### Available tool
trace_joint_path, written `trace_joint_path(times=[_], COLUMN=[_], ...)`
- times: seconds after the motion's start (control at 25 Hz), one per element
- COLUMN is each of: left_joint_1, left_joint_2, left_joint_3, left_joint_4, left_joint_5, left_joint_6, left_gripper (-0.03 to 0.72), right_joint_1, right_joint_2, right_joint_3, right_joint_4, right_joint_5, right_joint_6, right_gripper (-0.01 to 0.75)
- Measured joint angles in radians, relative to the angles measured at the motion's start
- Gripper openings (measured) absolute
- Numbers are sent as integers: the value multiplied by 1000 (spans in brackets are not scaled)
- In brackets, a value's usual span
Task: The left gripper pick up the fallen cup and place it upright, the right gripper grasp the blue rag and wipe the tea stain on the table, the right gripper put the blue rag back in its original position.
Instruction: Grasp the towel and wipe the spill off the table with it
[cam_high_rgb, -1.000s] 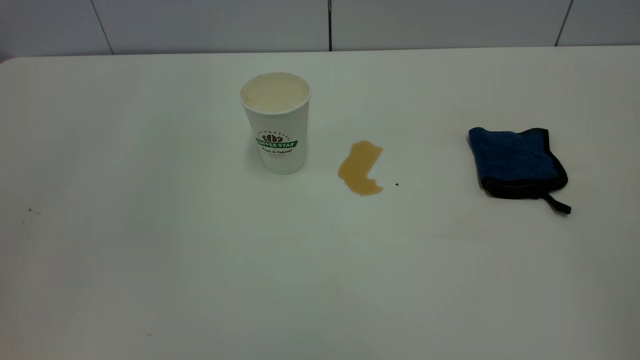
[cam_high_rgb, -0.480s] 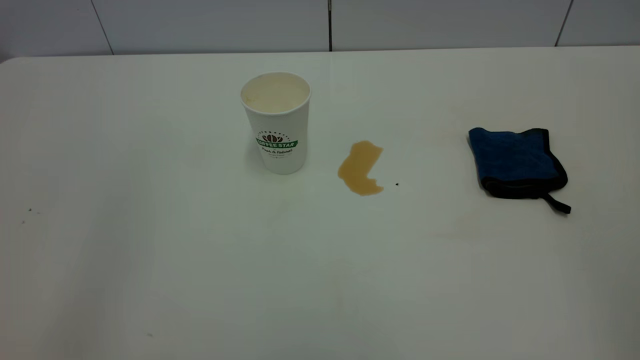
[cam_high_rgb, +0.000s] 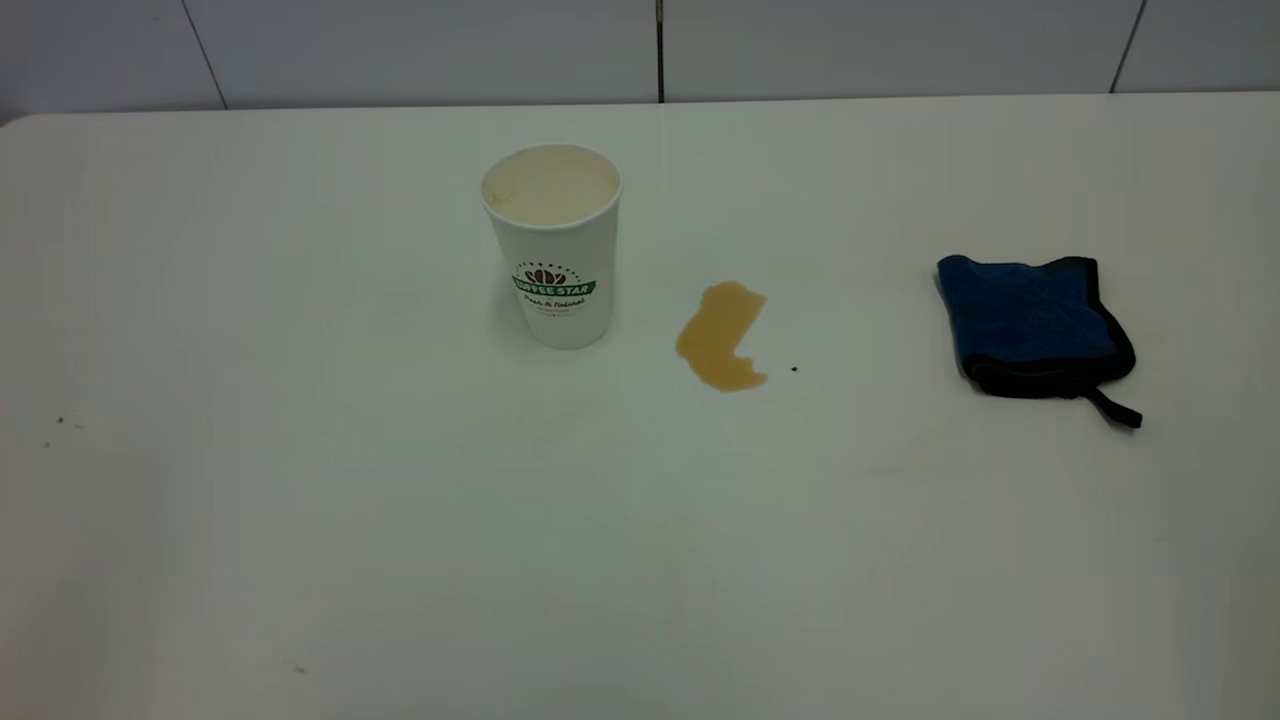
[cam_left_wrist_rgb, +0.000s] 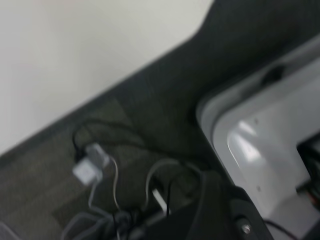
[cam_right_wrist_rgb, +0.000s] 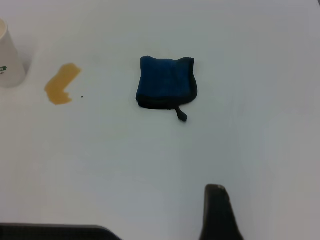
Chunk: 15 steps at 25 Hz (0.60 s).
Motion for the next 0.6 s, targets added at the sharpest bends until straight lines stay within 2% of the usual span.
trace_joint_path(times=[0.4,0.52,0.6], left_joint_1=[6,63,138], left_joint_2=[-489,-606,-662], left_joint_3=[2,2,2], left_joint_4=[17,17,17], left_joint_5=[57,68,73], left_joint_6=[-18,-18,-18], left_gripper=[564,564,564], right_joint_1=[0,0,0], right_joint_2=[0,0,0], right_joint_3=[0,0,0], right_joint_4=[0,0,0], right_joint_5=[0,0,0], right_joint_6=[0,0,0], right_gripper=[533,533,533])
